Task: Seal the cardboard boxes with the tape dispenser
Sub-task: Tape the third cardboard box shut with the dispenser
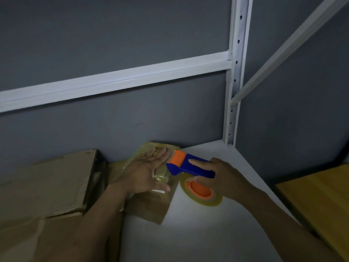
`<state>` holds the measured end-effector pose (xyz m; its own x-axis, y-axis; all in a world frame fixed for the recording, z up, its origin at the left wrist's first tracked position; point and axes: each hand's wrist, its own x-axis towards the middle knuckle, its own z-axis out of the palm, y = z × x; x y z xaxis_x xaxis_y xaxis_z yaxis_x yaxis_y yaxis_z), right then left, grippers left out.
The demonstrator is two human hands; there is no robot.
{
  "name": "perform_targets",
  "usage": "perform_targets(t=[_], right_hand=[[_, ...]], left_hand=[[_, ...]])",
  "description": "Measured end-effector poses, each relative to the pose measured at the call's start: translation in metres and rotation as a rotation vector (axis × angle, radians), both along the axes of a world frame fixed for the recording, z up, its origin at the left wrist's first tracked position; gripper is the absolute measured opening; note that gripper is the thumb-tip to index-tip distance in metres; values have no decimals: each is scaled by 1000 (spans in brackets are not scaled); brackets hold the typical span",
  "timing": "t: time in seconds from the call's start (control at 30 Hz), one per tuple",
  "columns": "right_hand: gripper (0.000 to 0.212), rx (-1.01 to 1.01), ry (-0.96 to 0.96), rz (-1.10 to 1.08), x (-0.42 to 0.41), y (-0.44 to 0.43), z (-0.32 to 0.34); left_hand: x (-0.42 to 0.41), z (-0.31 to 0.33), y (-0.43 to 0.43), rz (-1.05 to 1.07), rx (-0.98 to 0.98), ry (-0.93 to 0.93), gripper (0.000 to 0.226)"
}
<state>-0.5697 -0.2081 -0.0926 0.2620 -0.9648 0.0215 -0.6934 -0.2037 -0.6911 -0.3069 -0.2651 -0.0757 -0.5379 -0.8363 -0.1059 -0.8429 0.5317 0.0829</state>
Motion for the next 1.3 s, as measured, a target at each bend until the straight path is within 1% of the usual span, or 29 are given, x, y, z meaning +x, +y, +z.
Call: perform_targets(t=[0.1, 0.23, 0.3, 0.4, 0.57, 0.63, 0.73, 0.8, 0.87, 1.03, 1.13, 1.3], right_hand=[[59, 3, 56, 4, -10, 9, -3], [52, -35, 201, -21, -35, 32, -2], [51, -82, 267, -28, -32, 35, 1], [54, -205, 335, -11, -12, 33, 1], [54, -277, 315, -79, 7, 25, -7], [52, -281, 307, -99, 14, 20, -8], [50, -228, 261, -142, 20, 16, -9], [44, -223, 248, -155, 21, 16, -8], [38, -225, 248, -169, 22, 19, -6], [36, -141, 211, -201, 23, 24, 2], [40, -95, 171, -207, 23, 30, 9], [38, -86, 156, -260, 26, 36, 11]], left_hand=[[2, -2, -2, 19, 6, 25, 128], [4, -4, -5, 21, -4, 14, 126], [3, -5, -5, 17, -25, 3, 127], [2, -7, -2, 33, -54, -5, 127], [-3, -7, 4, 47, -76, 10, 124], [-7, -6, 7, 71, -94, 9, 128], [-14, -8, 10, 112, -135, 2, 141], [-17, -9, 11, 135, -147, -20, 143], [-22, -9, 12, 161, -140, -33, 137], [-35, -4, 19, 186, -128, -50, 110], [-40, 0, 23, 196, -137, -70, 111], [-48, 4, 33, 212, -160, -96, 104]])
